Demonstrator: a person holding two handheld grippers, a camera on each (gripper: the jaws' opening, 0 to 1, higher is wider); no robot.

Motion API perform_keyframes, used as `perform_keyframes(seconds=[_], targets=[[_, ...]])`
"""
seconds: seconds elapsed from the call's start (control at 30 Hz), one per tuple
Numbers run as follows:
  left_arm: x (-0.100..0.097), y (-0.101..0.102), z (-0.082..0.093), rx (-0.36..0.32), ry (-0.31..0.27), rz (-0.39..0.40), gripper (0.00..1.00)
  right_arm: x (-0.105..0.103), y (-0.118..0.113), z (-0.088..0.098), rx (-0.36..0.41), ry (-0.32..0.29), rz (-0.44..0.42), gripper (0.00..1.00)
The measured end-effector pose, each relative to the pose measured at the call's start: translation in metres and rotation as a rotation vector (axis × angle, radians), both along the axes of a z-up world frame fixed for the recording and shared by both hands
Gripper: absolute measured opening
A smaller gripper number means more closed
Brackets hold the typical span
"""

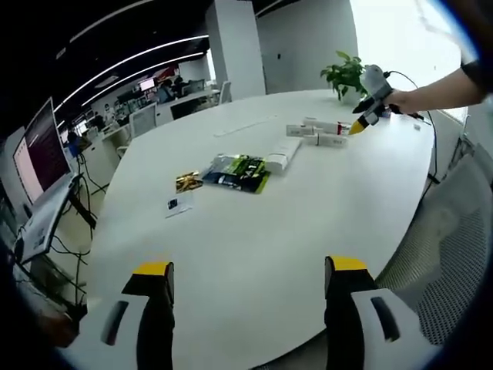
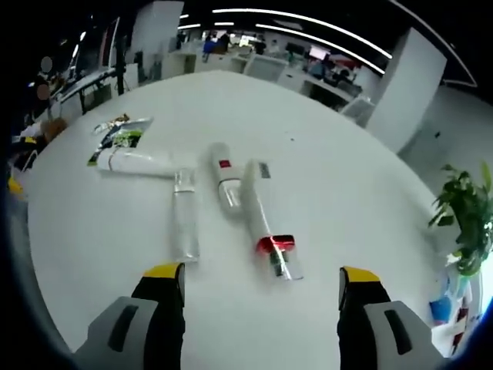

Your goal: Arrange the skincare products in the storage area until every visible bottle or jar stands upright without overlapping.

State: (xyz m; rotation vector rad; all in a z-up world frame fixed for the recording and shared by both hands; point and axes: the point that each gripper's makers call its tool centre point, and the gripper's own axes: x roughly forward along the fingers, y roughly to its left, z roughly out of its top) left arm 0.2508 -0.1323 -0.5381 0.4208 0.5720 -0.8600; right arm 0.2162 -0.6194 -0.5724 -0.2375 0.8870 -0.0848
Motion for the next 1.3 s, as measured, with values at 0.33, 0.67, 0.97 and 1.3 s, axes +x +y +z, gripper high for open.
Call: perform_keyframes(seconds=[0.33,0.67,0.97,1.3], targets=[[0.002,0.005,-0.003,0.019,0.006,0.028,0.73,0.015,-0.018,-0.014,0.051,0.033,0.005,0.74],[0.004,0.009,-0.006,0.048,0.007,0.041,0.73,0.027,-0.030,-0.032,0.112,0.051,0.018,0.64],[0.004,0.010,-0.007,0.069,0.005,0.049,0.73,0.027,-0.035,-0.044,0.161,0.067,0.040,0.57],[0.005,0.013,-0.007,0.080,0.000,0.060,0.73,0.024,-0.028,-0.046,0.222,0.022,0.052,0.50]])
